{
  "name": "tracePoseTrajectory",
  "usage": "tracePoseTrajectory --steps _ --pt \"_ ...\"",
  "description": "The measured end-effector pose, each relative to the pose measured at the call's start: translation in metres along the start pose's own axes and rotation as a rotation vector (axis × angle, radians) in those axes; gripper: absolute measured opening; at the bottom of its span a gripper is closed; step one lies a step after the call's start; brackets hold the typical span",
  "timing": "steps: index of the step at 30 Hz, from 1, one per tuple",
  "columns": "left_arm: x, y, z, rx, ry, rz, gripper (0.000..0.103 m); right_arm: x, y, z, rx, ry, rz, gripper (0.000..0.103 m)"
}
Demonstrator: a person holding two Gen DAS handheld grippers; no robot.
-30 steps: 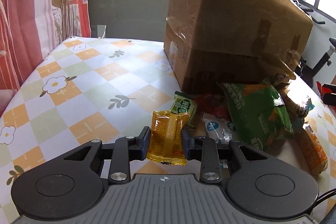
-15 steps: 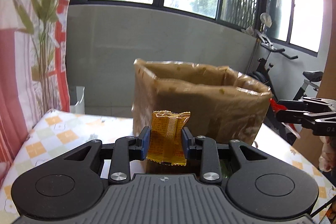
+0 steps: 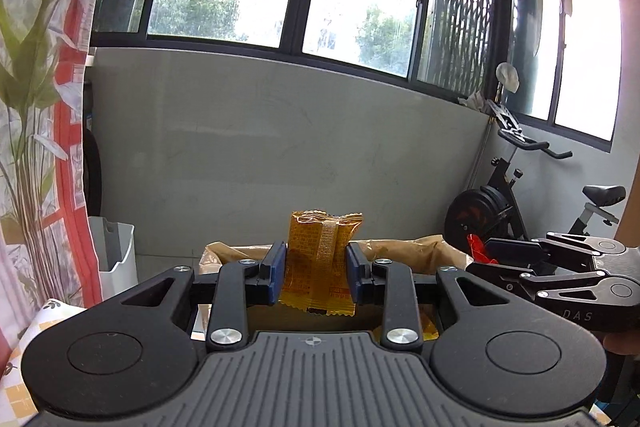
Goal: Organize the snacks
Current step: 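Carry both packets over the lined box and open both tools, then move both open tools back down to the snacks beside the taped box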
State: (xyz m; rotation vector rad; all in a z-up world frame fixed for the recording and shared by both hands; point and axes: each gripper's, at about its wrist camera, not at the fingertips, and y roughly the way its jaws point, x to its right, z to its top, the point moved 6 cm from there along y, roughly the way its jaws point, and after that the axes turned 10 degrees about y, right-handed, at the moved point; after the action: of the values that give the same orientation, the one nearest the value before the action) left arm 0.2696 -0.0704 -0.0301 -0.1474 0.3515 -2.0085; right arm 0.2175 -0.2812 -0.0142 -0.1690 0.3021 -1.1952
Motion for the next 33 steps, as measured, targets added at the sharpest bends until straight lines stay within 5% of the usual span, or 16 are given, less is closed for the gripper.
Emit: tracePoseTrajectory --steps 5,9,12,14,22,33 --pt "0.012 0.035 -0.015 -0.083 0.04 -0.006 0.036 0.015 0.019 -0.013 -0.058 0.041 -0.032 0.05" --pt "0.012 0.048 -0.024 -0.119 0.032 -0.006 0.068 0.023 0.023 -0.021 -0.086 0.061 -0.067 0.063" --pt "0.008 0.044 -0.026 -0.113 0.035 0.009 0.075 0.025 0.016 -0.023 -0.083 0.074 -0.084 0.078" --pt "0.006 0.038 -0.025 -0.113 0.031 0.013 0.077 0.024 0.011 -0.022 -0.078 0.078 -0.079 0.085" --pt "-0.009 -0.006 -0.022 -0.099 0.016 0.044 0.083 0.0 -0.017 -0.022 -0.053 0.034 -0.075 0.086" --pt "-0.041 -0.083 -0.052 -0.108 0.004 0.16 0.084 -0.029 -0.069 -0.069 -0.06 0.077 -0.061 0.086"
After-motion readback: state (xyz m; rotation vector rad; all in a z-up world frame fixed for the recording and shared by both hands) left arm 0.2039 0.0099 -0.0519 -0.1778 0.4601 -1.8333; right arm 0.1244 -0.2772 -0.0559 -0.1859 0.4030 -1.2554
